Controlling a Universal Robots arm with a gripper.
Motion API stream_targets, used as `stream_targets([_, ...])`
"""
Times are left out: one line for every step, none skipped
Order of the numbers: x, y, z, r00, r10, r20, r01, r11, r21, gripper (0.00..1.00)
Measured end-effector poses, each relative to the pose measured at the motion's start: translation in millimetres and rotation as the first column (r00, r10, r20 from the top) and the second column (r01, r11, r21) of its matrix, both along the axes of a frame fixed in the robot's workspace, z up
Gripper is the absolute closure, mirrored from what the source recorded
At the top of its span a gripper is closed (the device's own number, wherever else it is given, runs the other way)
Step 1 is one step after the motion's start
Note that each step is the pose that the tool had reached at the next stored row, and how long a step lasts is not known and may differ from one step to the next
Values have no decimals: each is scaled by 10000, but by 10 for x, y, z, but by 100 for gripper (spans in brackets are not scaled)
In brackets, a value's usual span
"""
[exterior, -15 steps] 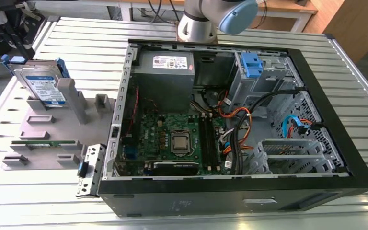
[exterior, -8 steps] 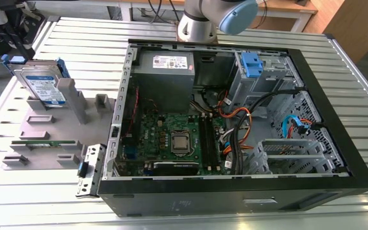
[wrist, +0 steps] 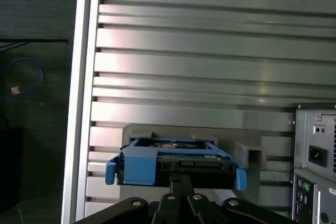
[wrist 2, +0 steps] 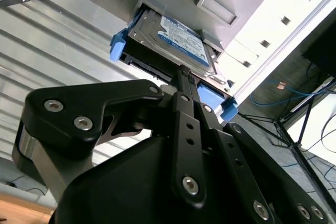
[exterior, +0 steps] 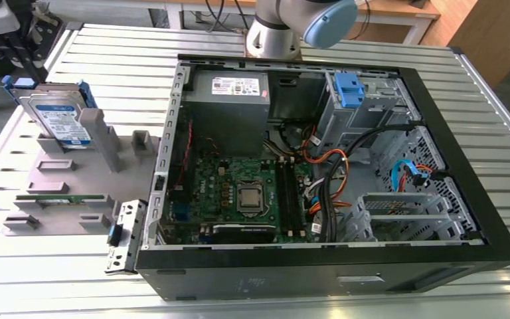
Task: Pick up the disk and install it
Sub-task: 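Pick up the disk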
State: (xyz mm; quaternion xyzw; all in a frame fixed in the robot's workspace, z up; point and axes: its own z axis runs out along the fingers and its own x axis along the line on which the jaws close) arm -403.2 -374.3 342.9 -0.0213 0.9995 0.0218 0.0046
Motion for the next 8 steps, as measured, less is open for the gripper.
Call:
stream_targets([0, 0, 0, 9998, 179, 0, -179, 9998, 0, 89])
stream_targets([0, 0, 0, 9994, 358, 0, -358, 9994, 0, 89])
stream_targets([0, 0, -1, 9985, 539, 0, -539, 9985, -1, 89])
stream_targets([0, 0, -1, 9973, 734, 0, -734, 9973, 0, 89])
stream_targets([0, 0, -2, 9958, 914, 0, -914, 9958, 0, 89])
stream_targets([0, 0, -2, 9940, 1093, 0, -1093, 9940, 0, 89])
stream_targets([0, 0, -2, 9919, 1272, -1, -1272, 9919, -1, 89])
stream_targets([0, 0, -3, 9895, 1444, 0, -1444, 9895, 0, 89])
